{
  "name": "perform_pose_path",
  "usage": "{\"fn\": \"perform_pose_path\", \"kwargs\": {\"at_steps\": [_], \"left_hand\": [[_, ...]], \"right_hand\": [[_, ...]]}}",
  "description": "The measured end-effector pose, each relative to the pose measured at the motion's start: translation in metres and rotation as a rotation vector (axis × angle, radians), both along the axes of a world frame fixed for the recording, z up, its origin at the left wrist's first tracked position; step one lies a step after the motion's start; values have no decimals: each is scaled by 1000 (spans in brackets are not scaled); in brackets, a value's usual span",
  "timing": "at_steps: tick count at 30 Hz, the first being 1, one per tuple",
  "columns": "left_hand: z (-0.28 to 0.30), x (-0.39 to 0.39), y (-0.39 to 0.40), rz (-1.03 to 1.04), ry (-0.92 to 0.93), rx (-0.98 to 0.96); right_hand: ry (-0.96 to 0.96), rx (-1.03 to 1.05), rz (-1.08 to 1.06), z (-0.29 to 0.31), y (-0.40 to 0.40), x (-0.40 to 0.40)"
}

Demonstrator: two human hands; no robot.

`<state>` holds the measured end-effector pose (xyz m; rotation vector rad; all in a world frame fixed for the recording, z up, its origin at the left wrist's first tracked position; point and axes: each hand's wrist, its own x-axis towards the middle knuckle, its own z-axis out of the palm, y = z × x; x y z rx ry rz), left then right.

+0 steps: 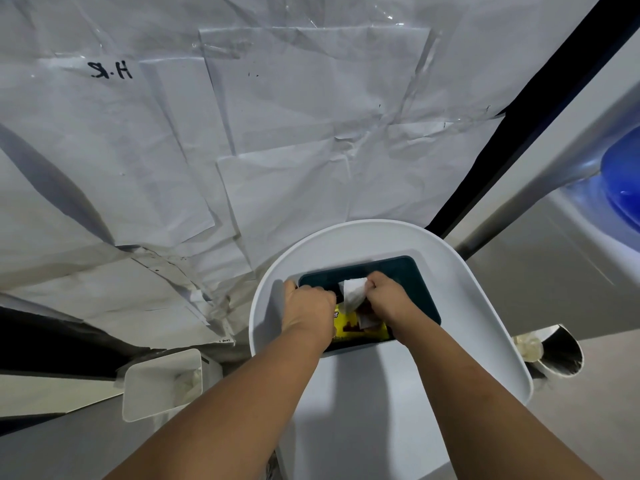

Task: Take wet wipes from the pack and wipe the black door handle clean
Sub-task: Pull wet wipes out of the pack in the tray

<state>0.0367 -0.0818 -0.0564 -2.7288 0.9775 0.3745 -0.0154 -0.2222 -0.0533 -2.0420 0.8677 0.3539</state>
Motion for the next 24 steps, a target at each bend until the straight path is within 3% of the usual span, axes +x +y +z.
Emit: {"fn": "perform_pose_path", "kwargs": {"at_steps": [5, 9, 19, 24], "left_hand": [[-3, -1, 4, 28, 1, -68], [-3, -1, 4, 33, 12, -57], [1, -2, -1, 22, 20, 12], [0, -2, -2, 27, 11, 20]], "right_hand": [[-187, -319, 227, 14, 15, -1], [-92, -461, 386, 0, 26, -1], [146, -487, 329, -12, 26, 16], [105, -402, 202, -3, 15, 11]]}}
